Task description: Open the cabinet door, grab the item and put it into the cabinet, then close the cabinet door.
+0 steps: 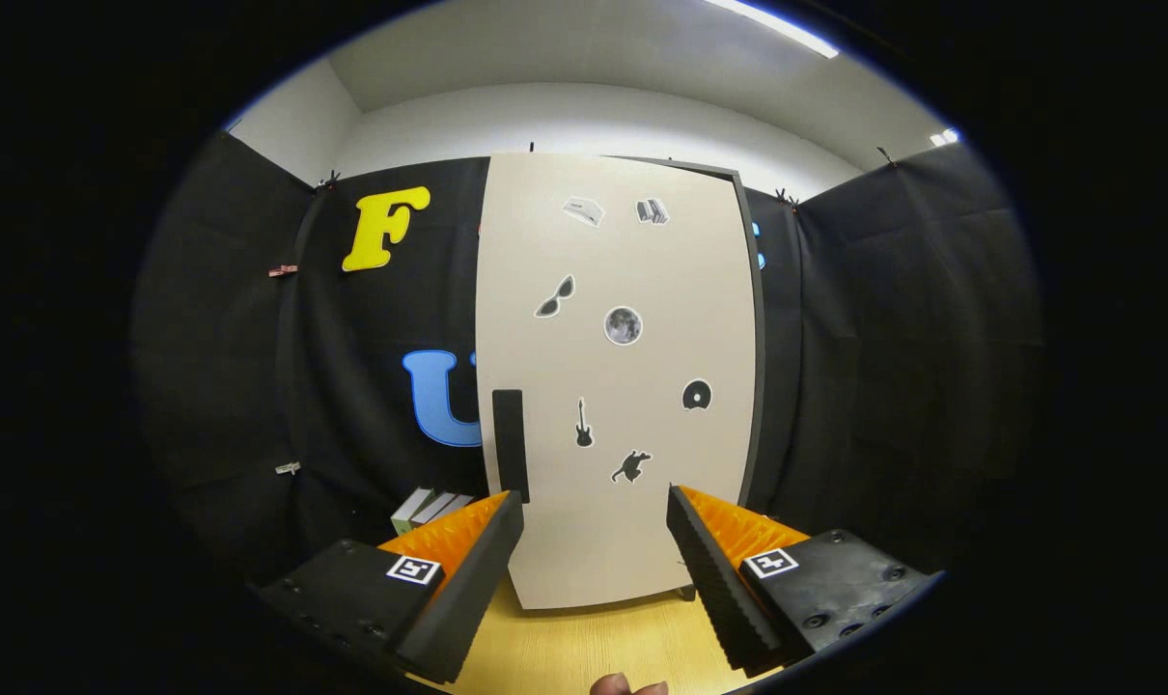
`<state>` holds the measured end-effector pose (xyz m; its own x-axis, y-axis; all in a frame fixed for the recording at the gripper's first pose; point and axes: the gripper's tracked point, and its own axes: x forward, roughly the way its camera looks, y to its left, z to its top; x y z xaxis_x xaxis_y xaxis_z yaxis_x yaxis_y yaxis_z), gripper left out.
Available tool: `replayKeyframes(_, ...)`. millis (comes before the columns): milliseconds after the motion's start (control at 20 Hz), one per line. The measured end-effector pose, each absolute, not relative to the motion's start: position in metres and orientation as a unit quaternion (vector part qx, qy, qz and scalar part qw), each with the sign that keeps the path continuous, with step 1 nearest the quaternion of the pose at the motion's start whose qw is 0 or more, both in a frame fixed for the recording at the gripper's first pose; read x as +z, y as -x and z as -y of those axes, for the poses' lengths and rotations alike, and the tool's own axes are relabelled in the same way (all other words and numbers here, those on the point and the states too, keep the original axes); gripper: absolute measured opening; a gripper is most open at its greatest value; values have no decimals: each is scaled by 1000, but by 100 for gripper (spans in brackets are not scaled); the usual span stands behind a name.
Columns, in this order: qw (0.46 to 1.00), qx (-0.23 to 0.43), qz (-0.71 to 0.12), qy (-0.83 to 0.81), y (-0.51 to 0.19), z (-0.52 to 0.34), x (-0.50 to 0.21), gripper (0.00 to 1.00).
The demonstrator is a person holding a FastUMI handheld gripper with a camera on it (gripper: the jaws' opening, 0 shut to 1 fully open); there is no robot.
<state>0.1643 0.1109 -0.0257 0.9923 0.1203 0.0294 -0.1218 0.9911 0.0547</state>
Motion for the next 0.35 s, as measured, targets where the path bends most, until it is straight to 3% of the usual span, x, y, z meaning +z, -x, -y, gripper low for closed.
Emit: replayKeyframes(350,998,60,12,-26,-163,-111,-27,98)
